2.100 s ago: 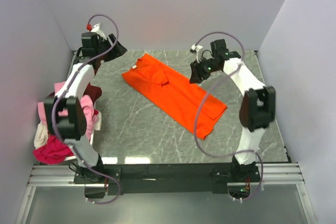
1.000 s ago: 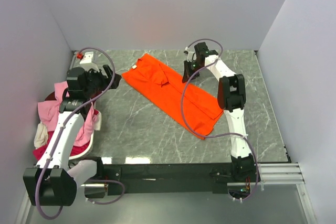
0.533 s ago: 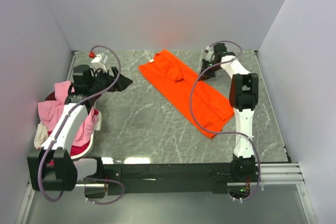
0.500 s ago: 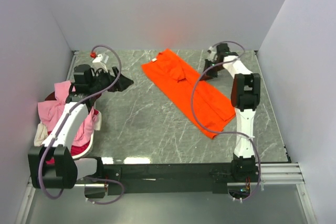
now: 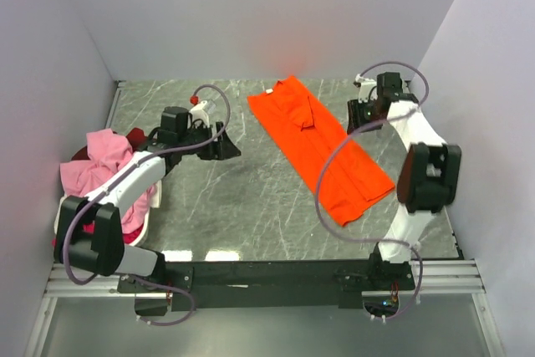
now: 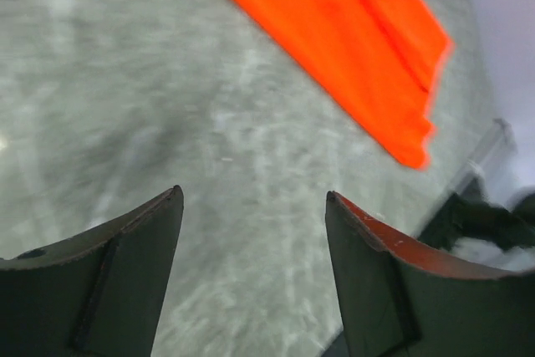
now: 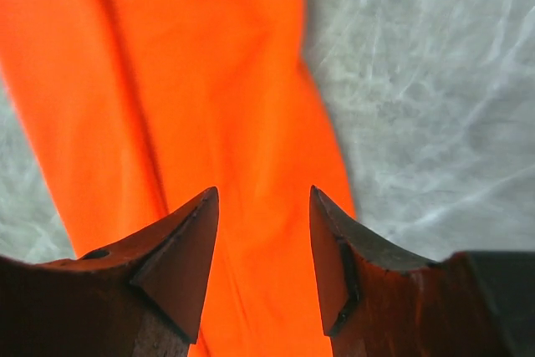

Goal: Fold and stack the t-shirts
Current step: Fold the tshirt

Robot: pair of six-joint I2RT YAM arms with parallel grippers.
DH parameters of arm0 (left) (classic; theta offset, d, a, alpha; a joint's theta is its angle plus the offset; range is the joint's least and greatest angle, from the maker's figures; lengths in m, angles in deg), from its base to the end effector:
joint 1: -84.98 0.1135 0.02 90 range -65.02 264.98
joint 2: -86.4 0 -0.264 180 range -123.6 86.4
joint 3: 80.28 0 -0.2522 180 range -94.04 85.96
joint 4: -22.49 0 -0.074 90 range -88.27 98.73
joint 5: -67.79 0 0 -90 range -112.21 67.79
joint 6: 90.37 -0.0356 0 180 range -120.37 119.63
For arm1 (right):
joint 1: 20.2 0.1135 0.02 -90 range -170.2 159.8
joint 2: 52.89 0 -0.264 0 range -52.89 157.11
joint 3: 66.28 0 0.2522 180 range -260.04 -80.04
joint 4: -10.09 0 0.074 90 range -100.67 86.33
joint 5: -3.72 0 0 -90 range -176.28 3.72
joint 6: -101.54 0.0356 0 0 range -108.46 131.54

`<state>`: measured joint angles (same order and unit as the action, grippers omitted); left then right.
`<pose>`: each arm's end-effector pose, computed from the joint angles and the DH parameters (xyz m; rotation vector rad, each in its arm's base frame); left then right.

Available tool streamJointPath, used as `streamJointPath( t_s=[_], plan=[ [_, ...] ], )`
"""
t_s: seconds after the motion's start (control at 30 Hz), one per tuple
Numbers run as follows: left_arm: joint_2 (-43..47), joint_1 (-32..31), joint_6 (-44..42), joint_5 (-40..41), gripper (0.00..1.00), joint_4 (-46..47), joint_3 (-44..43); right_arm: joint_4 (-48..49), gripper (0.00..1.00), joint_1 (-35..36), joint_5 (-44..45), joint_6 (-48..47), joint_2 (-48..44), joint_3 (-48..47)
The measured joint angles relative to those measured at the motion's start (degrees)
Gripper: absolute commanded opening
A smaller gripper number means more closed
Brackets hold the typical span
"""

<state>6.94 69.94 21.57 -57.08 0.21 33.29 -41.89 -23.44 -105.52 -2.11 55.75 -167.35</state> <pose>0.2860 -0.0979 0.2565 0.2258 2.2328 -1.0231 0.4089 -0.0114 0.2377 -0.3486 2.5298 0.3257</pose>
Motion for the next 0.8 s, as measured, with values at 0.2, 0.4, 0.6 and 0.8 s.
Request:
streamJointPath(
  t_s=[0.2,0.4,0.6,0.8],
  plan=[
    [8.9,0.1,-3.5,14.7,0.90,-4.9,-0.5,6.7,0.54,14.7,3.4,-13.3,-21.5,19.6],
    [23.2,0.9,-7.1,27.6,0.94,-5.5,2.0,8.3,0.55,35.8,9.5,-14.6,-23.0,31.9],
    [28.5,1.1,-8.8,35.1,0.94,-7.4,7.5,10.0,0.53,42.2,21.3,-11.8,-20.8,36.1],
    [28.6,1.1,-9.2,36.3,0.93,-7.7,7.7,12.1,0.46,44.4,28.6,-9.5,-16.6,36.4]
  ],
)
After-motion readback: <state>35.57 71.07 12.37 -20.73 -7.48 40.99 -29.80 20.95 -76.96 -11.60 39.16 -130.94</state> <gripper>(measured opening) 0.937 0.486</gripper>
